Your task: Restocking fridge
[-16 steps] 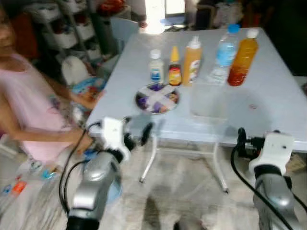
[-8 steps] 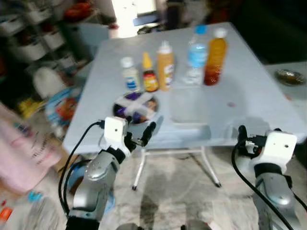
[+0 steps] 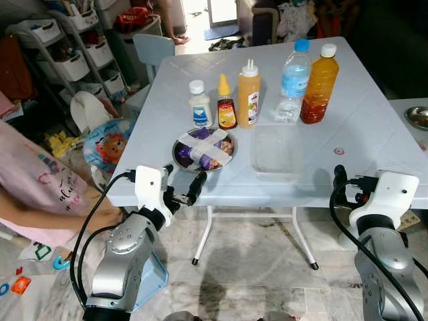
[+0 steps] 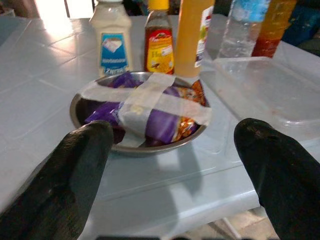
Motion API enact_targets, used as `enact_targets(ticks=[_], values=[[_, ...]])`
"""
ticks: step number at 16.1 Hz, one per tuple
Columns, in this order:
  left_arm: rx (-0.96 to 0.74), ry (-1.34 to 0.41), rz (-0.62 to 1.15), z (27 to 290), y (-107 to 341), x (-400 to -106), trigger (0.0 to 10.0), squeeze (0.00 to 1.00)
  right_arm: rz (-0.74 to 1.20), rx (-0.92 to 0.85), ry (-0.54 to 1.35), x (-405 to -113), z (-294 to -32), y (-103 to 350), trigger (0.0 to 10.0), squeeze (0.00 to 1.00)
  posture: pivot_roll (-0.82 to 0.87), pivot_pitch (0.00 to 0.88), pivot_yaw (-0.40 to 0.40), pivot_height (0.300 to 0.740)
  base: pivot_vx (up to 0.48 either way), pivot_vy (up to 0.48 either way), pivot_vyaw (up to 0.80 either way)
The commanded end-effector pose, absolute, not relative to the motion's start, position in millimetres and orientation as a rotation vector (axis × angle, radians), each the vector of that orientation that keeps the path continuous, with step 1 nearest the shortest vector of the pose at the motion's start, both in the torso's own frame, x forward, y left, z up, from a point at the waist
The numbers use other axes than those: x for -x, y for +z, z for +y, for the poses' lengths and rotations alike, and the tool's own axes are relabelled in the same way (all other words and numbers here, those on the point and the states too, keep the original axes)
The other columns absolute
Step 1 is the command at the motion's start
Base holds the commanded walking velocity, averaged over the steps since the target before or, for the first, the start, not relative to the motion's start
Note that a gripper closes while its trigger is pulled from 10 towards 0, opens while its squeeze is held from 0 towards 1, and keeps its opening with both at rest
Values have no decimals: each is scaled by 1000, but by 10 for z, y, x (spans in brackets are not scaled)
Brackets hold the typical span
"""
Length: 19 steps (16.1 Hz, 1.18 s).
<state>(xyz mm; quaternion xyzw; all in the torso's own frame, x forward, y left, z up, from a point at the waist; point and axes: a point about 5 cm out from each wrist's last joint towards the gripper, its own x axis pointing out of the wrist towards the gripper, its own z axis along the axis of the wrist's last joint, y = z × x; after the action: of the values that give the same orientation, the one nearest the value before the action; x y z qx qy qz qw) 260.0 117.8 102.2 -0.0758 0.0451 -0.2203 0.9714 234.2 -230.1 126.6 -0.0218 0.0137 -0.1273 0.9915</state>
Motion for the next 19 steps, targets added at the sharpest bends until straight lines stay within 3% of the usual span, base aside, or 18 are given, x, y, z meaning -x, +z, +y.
enact_targets(ticks=[1, 11, 19], values=[[143, -422, 87, 1249, 1056, -2621, 10000, 0, 19, 31, -219, -2390, -2245, 1288, 10000, 0, -80, 0, 128, 740, 0, 0, 0], [156, -497, 83, 1186, 1106, -2679, 10000, 0, -25, 8, -277, -2296, -2197, 1357, 10000, 0, -129, 0, 159, 740, 0, 0, -143], [141, -391, 29, 1371, 1272, -2974, 10000, 0, -58, 8, -351, -2113, -2208, 1457, 10000, 0, -245, 0, 271, 740, 0, 0, 0]])
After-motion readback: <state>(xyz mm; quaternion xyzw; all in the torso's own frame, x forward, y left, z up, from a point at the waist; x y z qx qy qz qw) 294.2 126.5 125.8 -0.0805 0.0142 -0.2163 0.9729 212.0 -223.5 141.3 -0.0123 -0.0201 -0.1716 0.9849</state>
